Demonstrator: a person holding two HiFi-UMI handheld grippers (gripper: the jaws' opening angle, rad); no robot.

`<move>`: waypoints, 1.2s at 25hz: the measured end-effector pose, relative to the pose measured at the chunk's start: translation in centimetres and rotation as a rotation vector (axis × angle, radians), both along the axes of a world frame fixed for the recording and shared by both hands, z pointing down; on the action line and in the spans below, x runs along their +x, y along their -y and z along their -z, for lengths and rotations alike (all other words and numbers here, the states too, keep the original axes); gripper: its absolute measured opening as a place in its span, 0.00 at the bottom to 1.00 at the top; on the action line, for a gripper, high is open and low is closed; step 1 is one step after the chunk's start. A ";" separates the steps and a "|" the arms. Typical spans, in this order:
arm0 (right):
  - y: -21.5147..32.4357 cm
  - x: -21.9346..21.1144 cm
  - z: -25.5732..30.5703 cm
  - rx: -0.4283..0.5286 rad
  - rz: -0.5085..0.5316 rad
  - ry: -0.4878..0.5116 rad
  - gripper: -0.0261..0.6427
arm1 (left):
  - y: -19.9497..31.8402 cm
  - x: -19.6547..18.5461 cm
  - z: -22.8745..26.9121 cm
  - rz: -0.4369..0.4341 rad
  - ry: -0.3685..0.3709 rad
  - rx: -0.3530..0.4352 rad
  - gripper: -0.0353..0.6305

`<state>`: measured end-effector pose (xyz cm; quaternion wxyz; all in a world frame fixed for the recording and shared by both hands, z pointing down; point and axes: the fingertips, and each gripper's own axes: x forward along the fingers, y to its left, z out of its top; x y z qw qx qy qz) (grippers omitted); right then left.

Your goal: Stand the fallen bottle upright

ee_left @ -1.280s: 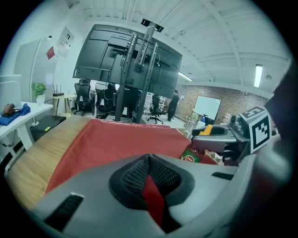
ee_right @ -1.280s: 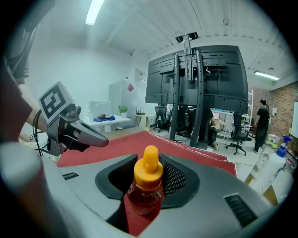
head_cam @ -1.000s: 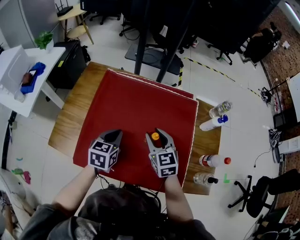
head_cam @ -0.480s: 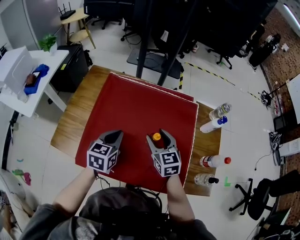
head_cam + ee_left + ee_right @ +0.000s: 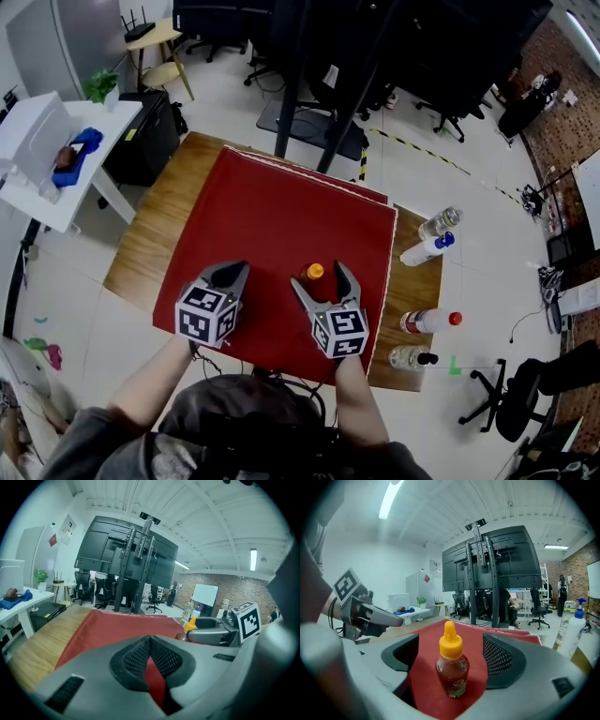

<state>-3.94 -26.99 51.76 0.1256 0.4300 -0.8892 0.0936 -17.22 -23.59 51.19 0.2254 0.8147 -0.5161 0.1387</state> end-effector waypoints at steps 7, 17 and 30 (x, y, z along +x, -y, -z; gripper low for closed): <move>-2.0 0.3 2.0 0.040 -0.028 0.061 0.66 | -1.3 0.5 2.4 -0.015 -0.007 0.075 0.09; -5.4 0.7 4.8 0.155 -0.093 0.083 0.45 | -3.3 1.1 5.7 -0.035 -0.062 0.130 0.09; -8.9 0.9 8.9 0.275 -0.151 0.108 0.03 | -6.8 2.5 8.2 -0.087 -0.127 0.192 0.09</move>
